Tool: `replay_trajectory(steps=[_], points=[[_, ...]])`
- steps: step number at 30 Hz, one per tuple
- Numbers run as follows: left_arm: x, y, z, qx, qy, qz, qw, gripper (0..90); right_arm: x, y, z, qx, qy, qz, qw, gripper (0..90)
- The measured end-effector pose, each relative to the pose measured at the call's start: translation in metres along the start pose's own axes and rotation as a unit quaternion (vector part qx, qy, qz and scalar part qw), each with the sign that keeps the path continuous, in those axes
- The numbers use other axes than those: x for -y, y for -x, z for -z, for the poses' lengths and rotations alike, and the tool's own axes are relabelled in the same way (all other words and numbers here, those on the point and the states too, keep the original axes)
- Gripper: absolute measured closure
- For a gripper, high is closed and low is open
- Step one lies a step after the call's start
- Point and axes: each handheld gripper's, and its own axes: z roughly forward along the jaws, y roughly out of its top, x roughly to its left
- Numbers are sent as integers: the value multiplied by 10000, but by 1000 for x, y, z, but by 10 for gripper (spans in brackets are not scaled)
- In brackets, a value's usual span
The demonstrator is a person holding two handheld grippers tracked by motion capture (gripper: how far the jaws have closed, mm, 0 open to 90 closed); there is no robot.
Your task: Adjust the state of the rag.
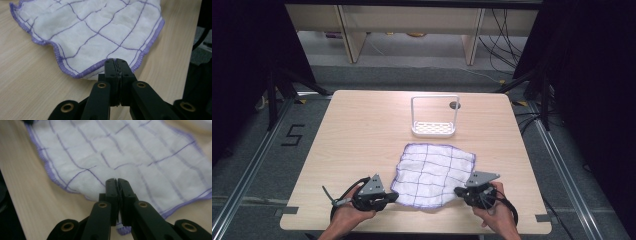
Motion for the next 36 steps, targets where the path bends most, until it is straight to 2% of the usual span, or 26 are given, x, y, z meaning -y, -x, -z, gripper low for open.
replay_trajectory(steps=[2,3,4,5,6,7,8,9,10,11,12,14,16,17,18,19,21,23,24,26,28,29,31,32,35,36], points=[[-2,0,2,21,38,34,10000,881,-6,4,4,-12,4,-89,10000,879],[-3,-1,3,11,68,15,10000,881,-15,10,6,-26,166,-126,9998,881],[-4,-2,3,-42,116,111,9999,881,-31,21,2,-77,285,-195,9994,881],[-4,-2,3,-42,116,111,9999,880,-31,21,2,-77,285,-195,9994,881],[-3,-7,2,-119,176,182,9996,881,-46,34,-8,-317,240,-396,9984,880],[-3,-11,2,-117,118,154,9997,881,-53,38,-13,-365,220,-491,9979,880],[-2,-14,1,-150,148,219,9995,881,-60,44,-21,-355,172,-464,9981,880],[-1,-17,0,-190,137,282,9993,880,-67,48,-31,-325,190,-545,9978,879],[-1,-17,0,-190,137,282,9993,881,-67,48,-31,-325,190,-545,9978,879],[0,-21,-2,-229,170,351,9990,881,-79,56,-51,-377,91,-580,9976,877],[2,-28,-4,-279,142,427,9986,881,-84,60,-61,-344,4,-577,9977,875],[4,-35,-6,-344,138,478,9982,881,-90,66,-83,-311,-258,-575,9975,858],[6,-39,-8,-393,109,558,9976,880,-92,69,-96,-191,-361,-668,9969,790],[6,-39,-8,-393,109,558,9976,880,-92,69,-96,-191,-361,-668,9969,790],[8,-43,-7,-396,111,624,9972,880,-93,73,-102,-47,-249,-812,9964,706],[9,-44,-7,-410,133,639,9970,880,-95,71,-98,13,-357,-899,9953,678],[8,-44,-6,-403,118,654,9970,880,-97,71,-93,65,-314,-854,9958,662],[8,-44,-6,-407,122,637,9971,880,-99,67,-71,132,15,-733,9972,650],[8,-44,-6,-397,116,617,9972,880,-99,64,-62,170,43,-693,9974,648],[8,-42,-7,-413,157,638,9970,880,-95,58,-48,185,-32,-547,9983,643],[8,-42,-6,-407,142,598,9973,880,-87,50,-41,172,-98,-555,9983,642],[8,-43,-5,-439,93,565,9974,880,-82,48,-39,134,-145,-537,9984,642],[8,-42,-7,-417,168,602,9972,880,-75,43,-35,53,-357,-639,9973,642],[8,-42,-7,-433,115,581,9973,880,-70,43,-37,105,-340,-528,9980,641],[7,-41,-8,-430,114,558,9975,880,-60,43,-42,65,-543,-638,9965,639],[7,-41,-8,-432,117,553,9975,880,-59,42,-45,51,-534,-772,9956,639]])
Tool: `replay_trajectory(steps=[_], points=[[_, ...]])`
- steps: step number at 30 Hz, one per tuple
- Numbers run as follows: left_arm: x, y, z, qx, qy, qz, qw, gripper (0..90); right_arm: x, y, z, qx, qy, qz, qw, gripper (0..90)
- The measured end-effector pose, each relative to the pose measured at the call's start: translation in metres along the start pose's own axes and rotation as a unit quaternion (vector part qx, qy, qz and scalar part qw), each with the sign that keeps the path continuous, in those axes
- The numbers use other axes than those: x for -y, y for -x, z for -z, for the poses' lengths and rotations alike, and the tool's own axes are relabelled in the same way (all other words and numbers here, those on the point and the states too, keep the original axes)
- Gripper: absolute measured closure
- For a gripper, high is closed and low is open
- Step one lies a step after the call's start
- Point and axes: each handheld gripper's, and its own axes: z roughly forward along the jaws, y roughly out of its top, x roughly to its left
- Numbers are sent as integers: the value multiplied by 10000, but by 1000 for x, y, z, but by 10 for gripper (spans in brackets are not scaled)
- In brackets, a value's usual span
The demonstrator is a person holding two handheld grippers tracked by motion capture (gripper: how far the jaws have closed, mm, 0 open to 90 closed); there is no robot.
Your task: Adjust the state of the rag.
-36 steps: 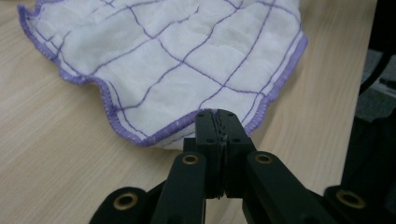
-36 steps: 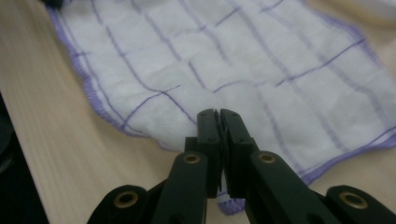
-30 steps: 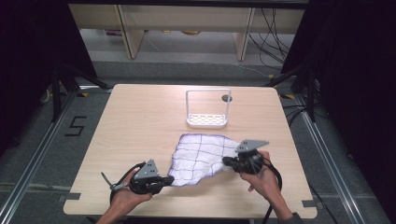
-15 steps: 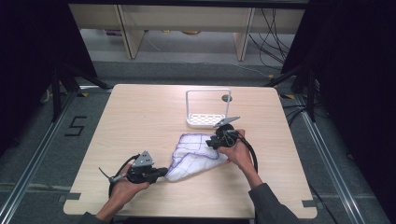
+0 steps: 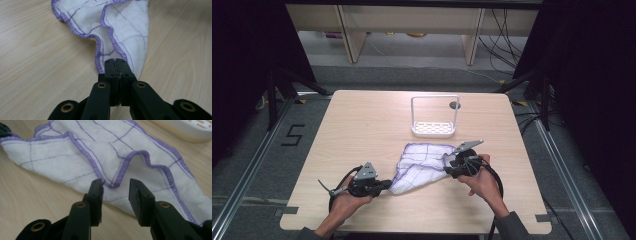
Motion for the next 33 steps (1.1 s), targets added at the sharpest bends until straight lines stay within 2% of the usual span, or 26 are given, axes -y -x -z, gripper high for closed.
replay_trajectory(steps=[1,5,8,10,11,12,13,15,17,18,19,21,23,24,25,26,27,28,29,30,31,33], points=[[0,0,0,4,-15,-2,10000,880,0,1,-2,11,-70,38,10000,634],[0,0,0,21,-10,-13,10000,879,-3,3,-13,4,-45,27,10000,619],[0,1,0,22,19,7,10000,879,-5,2,-20,-56,10,-112,9999,693],[0,1,1,13,-4,-41,10000,879,-7,3,-21,-43,-117,29,9999,812],[-1,1,1,15,-17,-46,10000,879,-6,4,-22,75,-59,186,9998,855],[-1,2,2,-7,73,-1,10000,879,-6,2,-19,93,-57,211,9997,882],[-1,1,4,-20,47,-71,10000,879,-6,0,-13,60,-24,182,9998,886],[-2,5,7,-17,152,-30,9999,880,-5,-4,1,12,87,399,9992,891],[-3,9,10,11,203,-98,9997,881,-2,-11,17,-42,219,451,9987,893],[-3,12,11,6,200,-158,9997,881,1,-11,26,-105,270,645,9975,893],[-3,16,13,27,181,-209,9996,881,5,-14,33,-111,358,711,9968,893],[-3,24,15,90,152,-309,9994,881,18,-18,51,-199,355,448,9982,893],[-4,33,17,123,92,-466,9988,881,36,-19,65,-266,464,484,9974,893],[-4,37,17,169,148,-538,9983,881,46,-21,72,-296,485,371,9977,893],[-3,41,18,172,92,-583,9981,881,57,-23,79,-375,442,161,9982,892],[-2,46,18,228,92,-614,9978,881,67,-21,83,-378,465,167,9981,892],[-2,48,18,224,81,-669,9975,881,78,-20,86,-424,502,76,9978,892],[0,54,17,227,87,-668,9975,881,85,-20,87,-426,455,12,9981,892],[2,57,16,253,34,-750,9969,881,97,-19,89,-360,358,-88,9987,892],[4,61,14,317,85,-735,9968,881,106,-18,89,-351,283,-170,9988,892],[4,64,13,327,10,-764,9965,881,113,-19,88,-367,256,-368,9983,892],[8,71,9,397,-131,-877,9953,881,122,-13,85,-294,171,-195,9992,892]])
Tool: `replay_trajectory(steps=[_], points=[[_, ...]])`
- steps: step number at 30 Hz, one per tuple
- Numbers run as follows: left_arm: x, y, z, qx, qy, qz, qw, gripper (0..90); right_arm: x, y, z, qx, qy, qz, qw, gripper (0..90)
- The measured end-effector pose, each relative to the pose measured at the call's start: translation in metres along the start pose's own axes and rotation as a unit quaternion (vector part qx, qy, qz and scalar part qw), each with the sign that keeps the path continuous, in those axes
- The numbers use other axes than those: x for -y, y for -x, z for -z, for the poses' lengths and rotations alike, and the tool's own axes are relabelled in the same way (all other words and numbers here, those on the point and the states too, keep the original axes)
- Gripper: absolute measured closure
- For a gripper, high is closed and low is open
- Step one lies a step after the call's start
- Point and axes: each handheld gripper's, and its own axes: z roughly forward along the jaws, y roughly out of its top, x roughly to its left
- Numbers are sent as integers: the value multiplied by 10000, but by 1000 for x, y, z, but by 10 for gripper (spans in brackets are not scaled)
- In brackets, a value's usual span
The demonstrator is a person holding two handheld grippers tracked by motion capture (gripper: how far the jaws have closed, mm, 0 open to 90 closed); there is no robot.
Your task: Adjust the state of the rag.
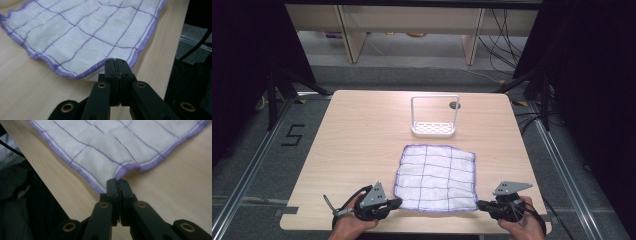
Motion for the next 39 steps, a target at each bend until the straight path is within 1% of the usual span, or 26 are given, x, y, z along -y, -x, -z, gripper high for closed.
replay_trajectory(steps=[1,2,4,5,6,7,8,9,10,11,12,13,14,16,17,18,19,22,25,26,27,30,33,35,38,39], points=[[1,4,-2,63,-91,10,9999,881,5,0,-2,23,-100,-139,9999,892],[3,8,-4,101,-101,-40,9999,881,7,1,-2,26,-228,-122,9997,892],[4,12,-6,247,-179,-93,9995,877,12,2,-6,134,-225,-115,9996,890],[5,14,-7,223,-148,3,9996,873,13,2,-5,135,-344,-238,9990,885],[5,11,-6,246,-209,-124,9994,849,12,3,-5,62,-394,-156,9991,874],[5,11,-7,214,-108,139,9996,766,12,3,-5,62,-329,-245,9991,834],[5,8,-6,179,-79,177,9997,690,11,4,-4,122,-260,-241,9993,788],[5,5,-3,176,-3,319,9993,671,9,5,0,138,-280,-254,9992,766],[4,2,-1,215,43,326,9992,631,6,6,3,227,-198,-197,9994,737],[2,-1,2,146,139,468,9987,586,3,6,8,271,-176,-313,9990,689],[0,-7,4,47,280,598,9978,555,-1,8,13,383,-7,-309,9988,675],[-3,-13,7,2,300,583,9978,540,-8,10,19,495,70,-352,9981,656],[-6,-18,9,-169,363,597,9974,530,-13,16,22,631,89,-115,9979,631],[-12,-31,11,-331,476,794,9952,502,-27,25,22,712,240,-126,9971,614],[-14,-39,11,-469,506,788,9945,481,-34,31,20,769,307,-144,9965,589],[-17,-47,11,-647,566,851,9927,453,-41,37,16,833,436,-74,9955,588],[-19,-55,10,-762,546,880,9917,433,-47,41,11,823,496,-183,9952,578],[-24,-79,0,-927,510,1044,9889,419,-67,61,-4,922,566,-88,9941,563],[-31,-100,-14,-1100,354,1058,9876,403,-82,76,-21,1024,528,-226,9931,548],[-34,-105,-21,-1119,450,1173,9858,398,-86,81,-26,1092,502,-178,9926,540],[-35,-110,-22,-1117,317,1134,9867,392,-90,84,-31,1130,455,-277,9922,538],[-43,-126,-41,-1209,299,1243,9844,389,-102,97,-43,1293,480,-305,9900,540],[-49,-135,-53,-1193,159,1226,9851,390,-112,106,-55,1276,343,-380,9905,539],[-51,-138,-59,-1199,55,1138,9862,392,-116,113,-65,1310,307,-285,9905,540],[-54,-144,-63,-1367,176,1149,9838,397,-120,114,-80,1339,208,-333,9902,537],[-54,-147,-64,-1349,171,1146,9841,409,-120,112,-82,1273,64,-364,9912,532]])
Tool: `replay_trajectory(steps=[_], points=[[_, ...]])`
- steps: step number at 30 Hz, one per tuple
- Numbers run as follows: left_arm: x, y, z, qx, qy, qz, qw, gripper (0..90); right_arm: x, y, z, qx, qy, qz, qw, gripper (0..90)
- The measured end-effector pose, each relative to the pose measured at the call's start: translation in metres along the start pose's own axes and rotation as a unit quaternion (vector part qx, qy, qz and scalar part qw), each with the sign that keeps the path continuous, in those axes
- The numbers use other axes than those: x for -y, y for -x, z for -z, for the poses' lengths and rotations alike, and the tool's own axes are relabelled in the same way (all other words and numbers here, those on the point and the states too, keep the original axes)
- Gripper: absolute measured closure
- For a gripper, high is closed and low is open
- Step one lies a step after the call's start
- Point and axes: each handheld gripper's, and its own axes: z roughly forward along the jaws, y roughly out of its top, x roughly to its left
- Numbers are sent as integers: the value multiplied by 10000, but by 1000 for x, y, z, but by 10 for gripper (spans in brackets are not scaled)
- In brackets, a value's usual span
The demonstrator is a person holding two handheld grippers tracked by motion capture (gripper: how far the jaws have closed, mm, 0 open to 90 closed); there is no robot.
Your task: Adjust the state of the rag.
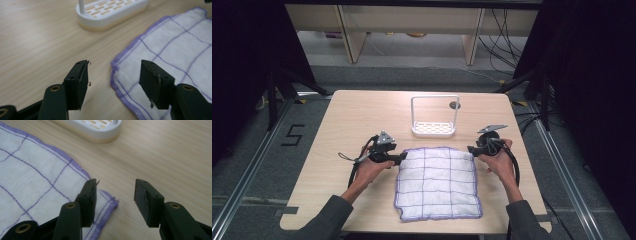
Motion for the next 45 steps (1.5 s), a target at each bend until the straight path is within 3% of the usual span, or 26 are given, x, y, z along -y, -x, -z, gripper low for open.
replay_trajectory(steps=[1,2,4,9,11,13,15,17,22,24,25,26,30,32,33,34,43,45], points=[[0,-2,-2,-2,-39,67,10000,412,0,1,-4,39,52,210,9998,526],[0,-5,-4,76,-54,142,9999,409,-1,-2,-4,17,-54,22,10000,522],[1,-8,-8,123,-84,239,9996,407,-1,-1,-7,36,53,123,9999,523],[0,-9,-18,303,-122,313,9990,396,0,3,-7,-34,-85,11,10000,522],[0,-7,-21,347,-207,210,9990,399,0,2,-8,-33,-147,-47,9999,522],[-1,-5,-22,349,-205,173,9990,407,1,1,-11,17,-49,10,10000,523],[-3,-4,-24,364,-235,97,9990,420,0,0,-10,-19,-178,5,9998,523],[-6,-5,-26,386,-248,27,9989,428,1,0,-14,7,-133,88,9999,523],[-8,-4,-30,494,-337,-55,9982,518,1,-1,-14,-20,-243,58,9997,522],[-7,-3,-31,500,-378,-138,9979,546,2,-2,-16,-9,-110,-16,9999,520],[-6,-3,-31,495,-422,-120,9978,555,2,0,-17,13,-158,138,9998,517],[-6,-3,-32,506,-453,-197,9975,570,1,-2,-16,-27,-246,-7,9997,516],[-6,-1,-32,535,-408,-376,9970,735,1,-4,-17,-31,-261,8,9997,511],[-6,0,-32,522,-400,-509,9965,811,2,-2,-20,8,-111,187,9998,511],[-7,0,-31,475,-406,-583,9963,841,1,-5,-17,-30,-260,29,9997,511],[-7,0,-31,458,-397,-626,9962,858,1,-4,-18,-35,-232,56,9997,511],[-8,0,-28,404,-365,-784,9954,872,1,-2,-21,-20,-224,87,9997,503],[-8,0,-28,398,-355,-756,9957,873,1,-4,-22,-43,-302,4,9995,503]])
